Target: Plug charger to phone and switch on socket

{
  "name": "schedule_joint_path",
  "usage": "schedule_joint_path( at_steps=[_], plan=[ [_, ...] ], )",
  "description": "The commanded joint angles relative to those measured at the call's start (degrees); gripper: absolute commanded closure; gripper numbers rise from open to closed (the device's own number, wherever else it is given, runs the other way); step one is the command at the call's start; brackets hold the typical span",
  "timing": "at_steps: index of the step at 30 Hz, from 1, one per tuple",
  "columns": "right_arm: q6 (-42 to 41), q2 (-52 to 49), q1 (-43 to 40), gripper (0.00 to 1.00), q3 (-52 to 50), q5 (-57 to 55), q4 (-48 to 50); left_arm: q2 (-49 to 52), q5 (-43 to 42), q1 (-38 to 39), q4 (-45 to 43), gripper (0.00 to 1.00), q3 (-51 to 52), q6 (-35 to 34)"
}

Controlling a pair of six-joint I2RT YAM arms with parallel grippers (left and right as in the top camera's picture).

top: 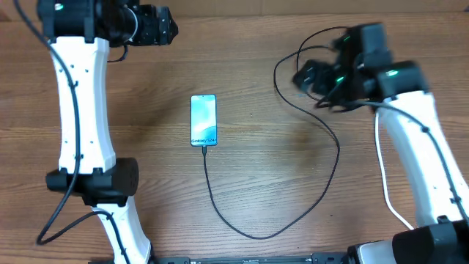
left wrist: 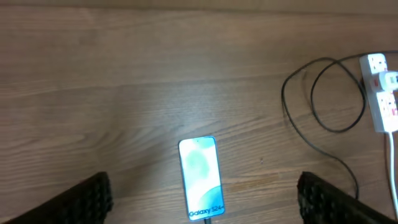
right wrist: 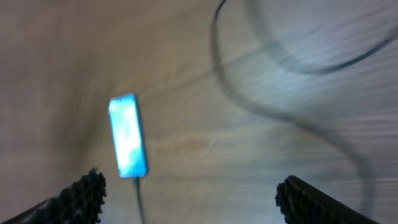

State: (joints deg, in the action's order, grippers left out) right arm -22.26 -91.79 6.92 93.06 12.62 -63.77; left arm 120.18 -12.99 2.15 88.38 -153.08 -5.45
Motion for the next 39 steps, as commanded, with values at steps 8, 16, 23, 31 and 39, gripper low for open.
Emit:
schedule_joint_path(
  at_steps=[8, 16, 23, 31, 39],
  plan=[
    [1.99, 0.15, -14.62, 0.04, 6.01, -5.55, -4.17, -2.86, 12.15, -0.37, 5.01, 0.0, -1.53, -6.99],
    [4.04, -0.31, -22.51, 0.01, 5.57, -5.57, -2.49, -2.86, 11.93, -0.31, 5.7, 0.0, -1.53, -6.99],
    [7.52, -5.49, -25.46, 0.01, 5.57, -6.58, -1.7, -2.86, 11.93, -0.28, 5.7, 0.0, -1.53, -6.99],
    [8.85, -11.39, -26.64, 0.01, 5.57, -9.62, 5.2, -2.86, 11.93, -0.31, 5.7, 0.0, -1.53, -6.99],
    [8.85, -16.61, -26.67, 0.01, 5.57, -14.05, 15.56, -2.86, 11.93, -0.26, 5.7, 0.0, -1.53, -6.99]
  ],
)
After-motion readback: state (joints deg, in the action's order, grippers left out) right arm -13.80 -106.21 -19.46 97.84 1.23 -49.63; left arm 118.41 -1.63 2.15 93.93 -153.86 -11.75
